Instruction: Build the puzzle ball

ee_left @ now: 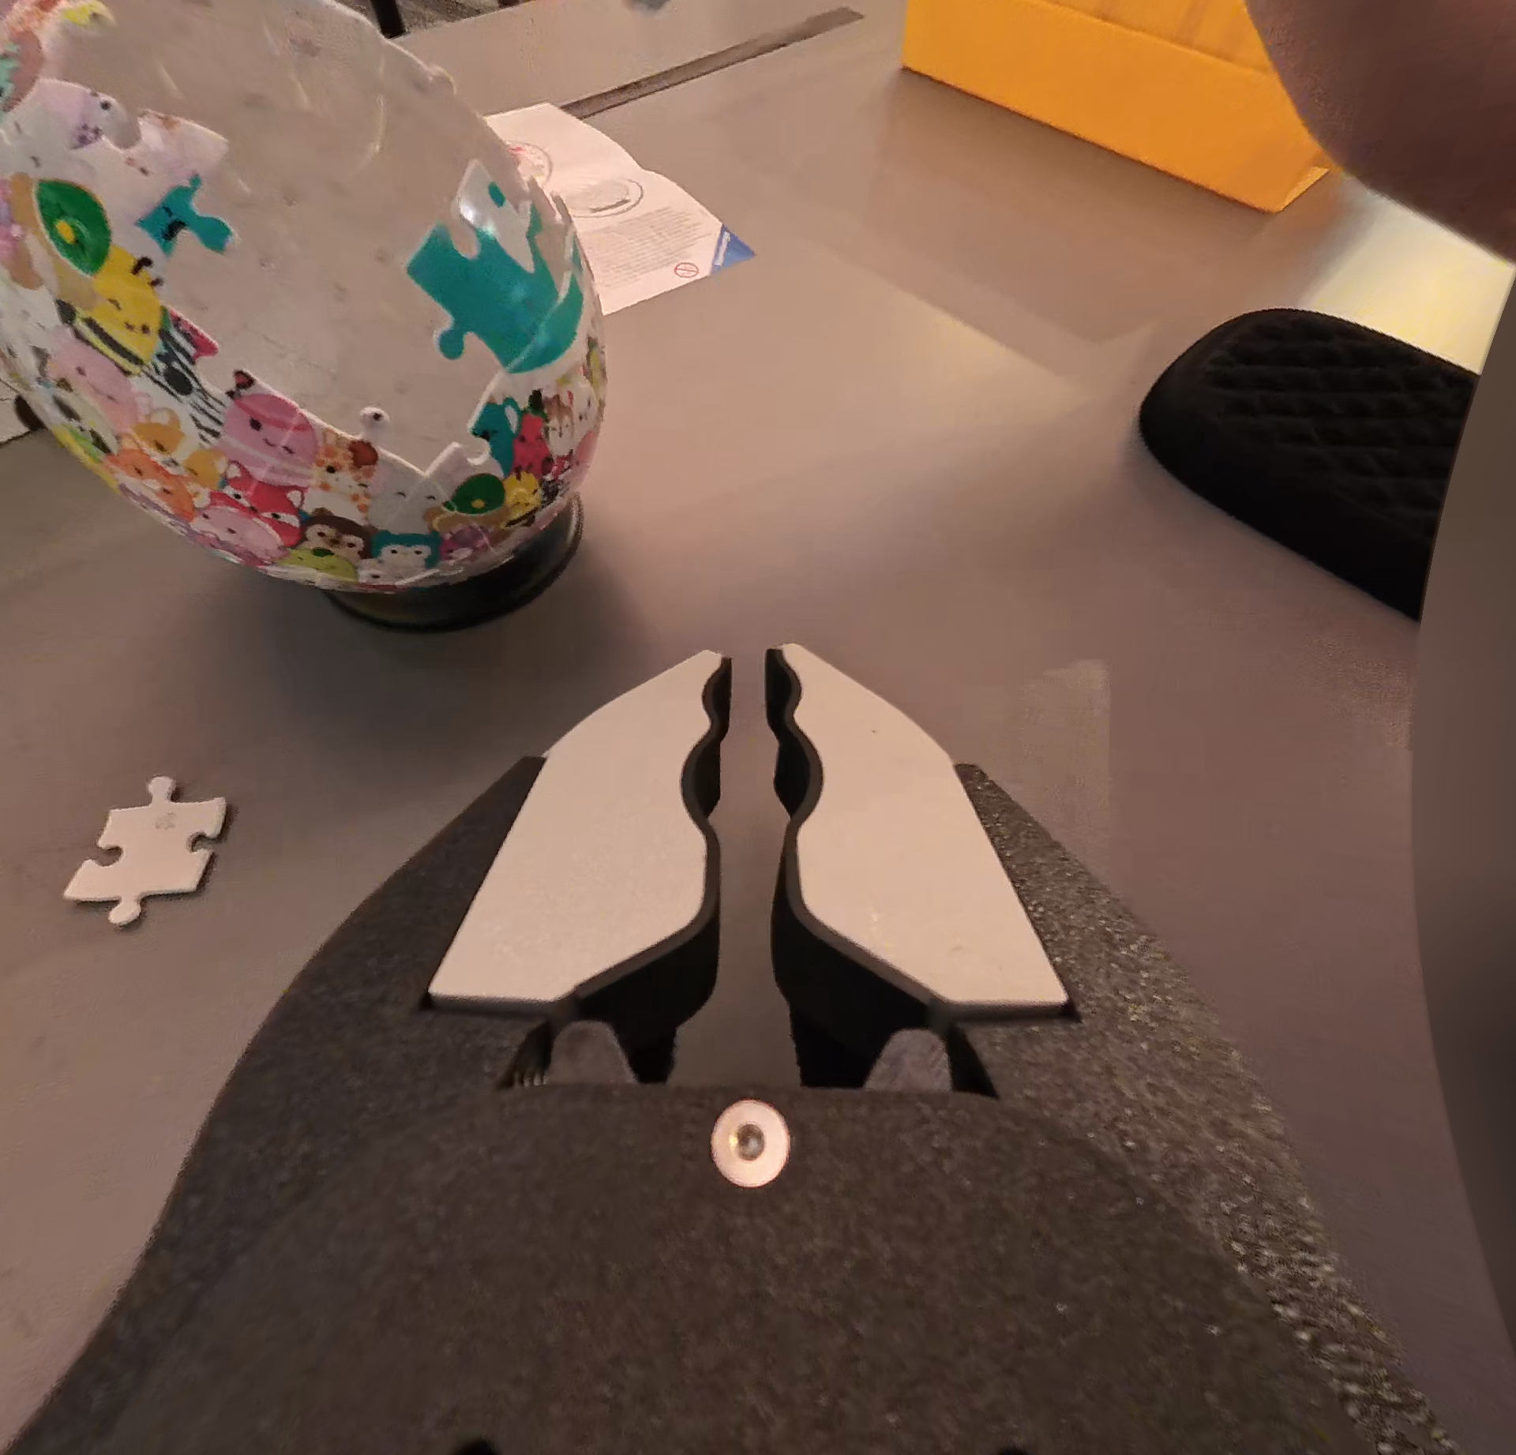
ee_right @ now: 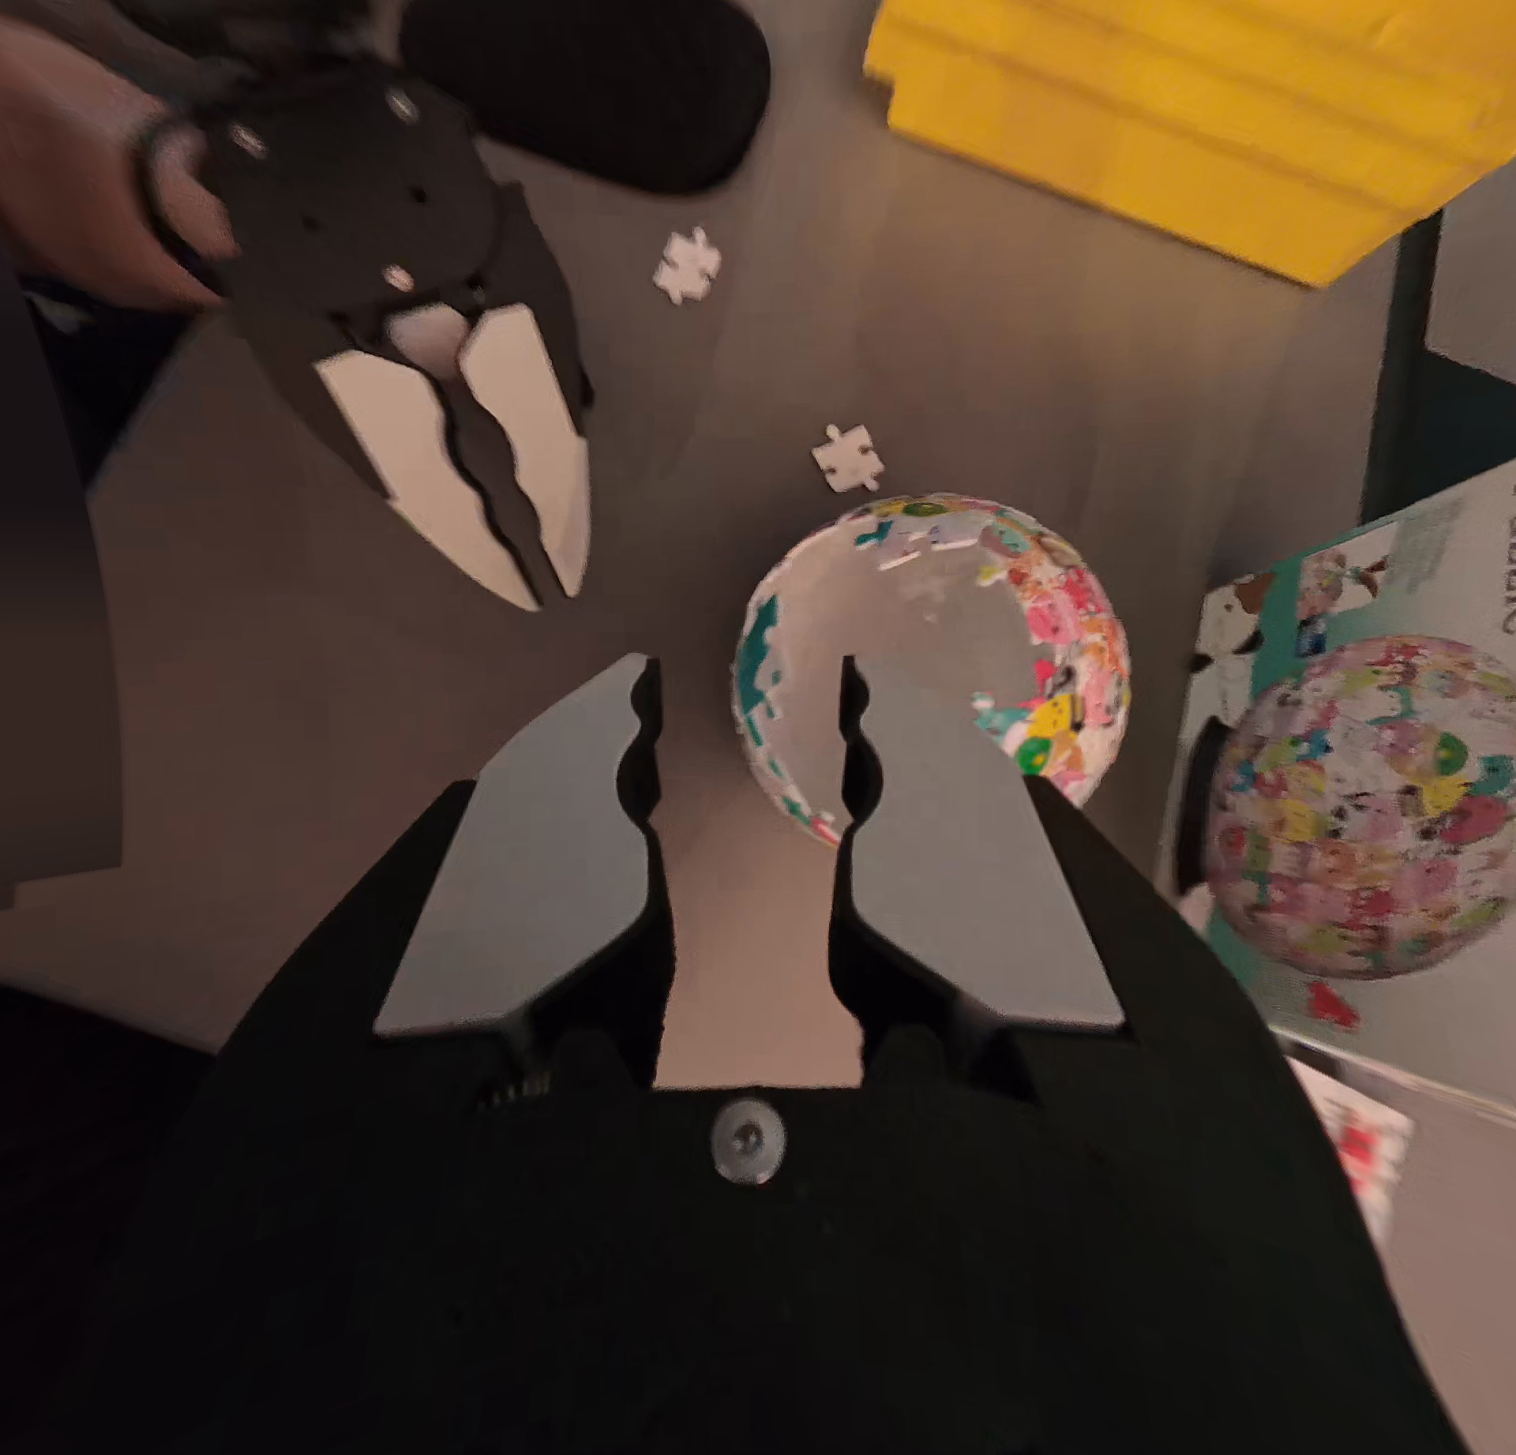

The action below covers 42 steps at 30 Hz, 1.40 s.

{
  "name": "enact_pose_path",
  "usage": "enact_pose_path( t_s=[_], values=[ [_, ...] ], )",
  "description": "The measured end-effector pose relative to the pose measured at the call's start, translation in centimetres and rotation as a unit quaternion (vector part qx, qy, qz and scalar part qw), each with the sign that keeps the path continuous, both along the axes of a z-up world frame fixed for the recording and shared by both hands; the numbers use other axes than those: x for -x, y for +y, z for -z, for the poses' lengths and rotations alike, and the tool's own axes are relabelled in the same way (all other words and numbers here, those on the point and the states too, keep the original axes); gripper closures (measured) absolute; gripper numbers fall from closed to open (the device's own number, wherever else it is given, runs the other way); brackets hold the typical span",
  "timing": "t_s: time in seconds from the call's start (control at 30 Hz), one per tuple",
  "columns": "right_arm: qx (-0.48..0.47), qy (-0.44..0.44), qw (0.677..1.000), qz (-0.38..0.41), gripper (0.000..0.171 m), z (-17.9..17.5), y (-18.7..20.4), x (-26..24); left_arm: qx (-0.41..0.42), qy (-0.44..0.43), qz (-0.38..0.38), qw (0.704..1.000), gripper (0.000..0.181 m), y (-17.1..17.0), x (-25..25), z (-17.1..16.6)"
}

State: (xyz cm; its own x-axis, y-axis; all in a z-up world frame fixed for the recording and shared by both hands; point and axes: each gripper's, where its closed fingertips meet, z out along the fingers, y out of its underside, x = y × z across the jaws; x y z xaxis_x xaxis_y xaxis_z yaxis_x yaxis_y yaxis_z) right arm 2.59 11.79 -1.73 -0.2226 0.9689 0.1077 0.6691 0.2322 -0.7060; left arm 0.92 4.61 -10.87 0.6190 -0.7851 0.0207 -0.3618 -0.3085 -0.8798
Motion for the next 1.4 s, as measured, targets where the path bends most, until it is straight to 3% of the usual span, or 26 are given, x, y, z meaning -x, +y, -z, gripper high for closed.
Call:
enact_pose_path(
  t_s=[0.2, 0.4, 0.5, 0.57, 0.7, 0.93, 1.1, 1.4],
  values=[
    [0.075, 0.087, 0.993, -0.041, 0.120, 0.5, -1.7, -2.7, 0.002, 0.016, -0.014, 1.000, 0.173, 1.1, -1.1, 0.5],
    [0.123, 0.002, 0.990, -0.070, 0.086, 2.7, -1.9, -2.6, -0.074, 0.035, -0.081, 0.993, 0.166, 3.5, -1.3, -1.8],
    [0.150, -0.051, 0.982, -0.101, 0.065, 2.7, -3.3, -2.6, -0.125, 0.039, -0.067, 0.989, 0.181, 3.0, -2.3, -2.7],
    [0.132, -0.093, 0.980, -0.114, 0.059, 3.4, -3.7, -2.8, -0.162, 0.050, -0.057, 0.984, 0.166, 2.9, -2.9, -2.9],
    [0.103, -0.123, 0.979, -0.124, 0.059, 4.6, -3.6, -2.1, -0.155, 0.044, -0.011, 0.987, 0.161, 2.7, -4.6, -2.4],
    [0.112, -0.161, 0.971, -0.136, 0.059, 5.4, -3.8, -1.3, -0.116, 0.021, -0.013, 0.993, 0.144, 3.8, -4.9, -1.3],
    [0.115, -0.208, 0.961, -0.140, 0.060, 6.9, -3.4, -1.8, -0.097, -0.017, -0.020, 0.995, 0.140, 4.4, -4.7, -1.9],
    [0.129, -0.213, 0.956, -0.156, 0.071, 6.9, -3.4, -1.5, -0.057, -0.066, -0.030, 0.996, 0.133, 5.2, -4.5, -2.3]
  ],
)
